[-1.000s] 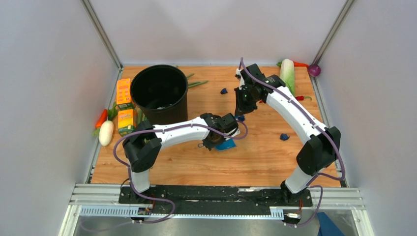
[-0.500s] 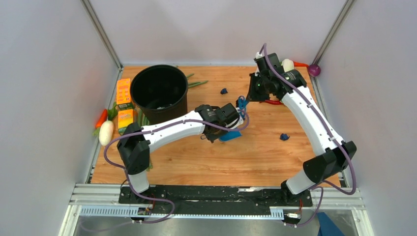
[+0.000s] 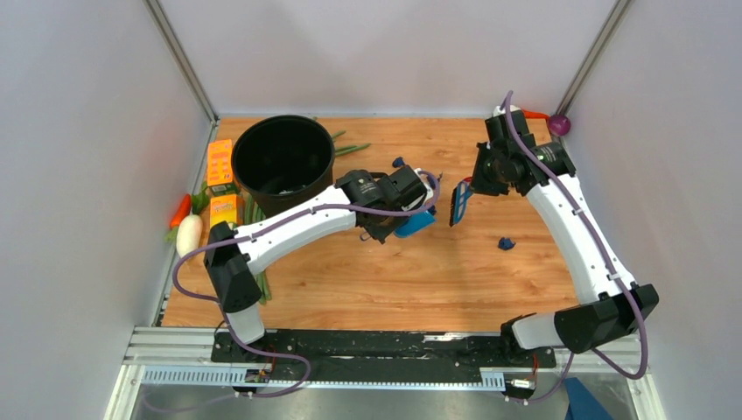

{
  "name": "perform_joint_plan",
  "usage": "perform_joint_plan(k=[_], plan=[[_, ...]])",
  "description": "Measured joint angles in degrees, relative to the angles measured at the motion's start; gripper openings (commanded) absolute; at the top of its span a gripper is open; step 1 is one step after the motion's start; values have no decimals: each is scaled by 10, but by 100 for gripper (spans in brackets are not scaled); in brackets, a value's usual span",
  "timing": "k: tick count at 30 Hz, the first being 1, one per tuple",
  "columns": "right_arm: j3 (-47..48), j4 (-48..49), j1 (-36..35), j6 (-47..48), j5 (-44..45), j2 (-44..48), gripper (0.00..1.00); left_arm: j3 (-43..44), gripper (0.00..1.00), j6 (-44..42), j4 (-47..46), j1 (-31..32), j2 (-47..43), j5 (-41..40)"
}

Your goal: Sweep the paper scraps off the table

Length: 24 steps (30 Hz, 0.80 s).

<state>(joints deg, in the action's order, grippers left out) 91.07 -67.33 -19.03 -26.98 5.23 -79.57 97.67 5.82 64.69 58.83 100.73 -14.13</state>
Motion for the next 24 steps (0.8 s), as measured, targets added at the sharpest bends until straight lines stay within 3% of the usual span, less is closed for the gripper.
perform_joint_plan(k=[16,24], plan=[[-66,-8,5,-14,-19,69,0,154,0,139,64,-14,-14,39],[-91,-10,5,-15,-31,88,0,158,0,189,61,-42,-48,61]])
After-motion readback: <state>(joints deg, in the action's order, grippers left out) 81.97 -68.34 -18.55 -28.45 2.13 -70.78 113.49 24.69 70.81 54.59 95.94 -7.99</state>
